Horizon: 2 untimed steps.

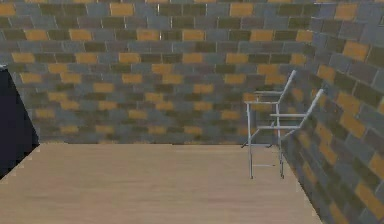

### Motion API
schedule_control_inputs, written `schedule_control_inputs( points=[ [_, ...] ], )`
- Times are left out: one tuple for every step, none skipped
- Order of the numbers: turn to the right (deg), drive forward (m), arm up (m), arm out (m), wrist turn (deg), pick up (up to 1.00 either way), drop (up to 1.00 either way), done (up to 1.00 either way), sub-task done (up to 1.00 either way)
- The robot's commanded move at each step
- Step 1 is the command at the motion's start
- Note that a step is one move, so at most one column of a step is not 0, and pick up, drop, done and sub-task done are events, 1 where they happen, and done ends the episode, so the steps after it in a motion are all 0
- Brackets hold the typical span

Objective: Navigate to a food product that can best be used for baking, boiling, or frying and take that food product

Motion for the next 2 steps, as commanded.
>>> schedule_control_inputs(
  points=[
    [-45.0, 0.00, 0.00, 0.00, 0.0, 0.00, 0.00, 0.00, 0.00],
    [-15.0, 0.00, 0.00, 0.00, 0.0, 0.00, 0.00, 0.00, 0.00]
  ],
)
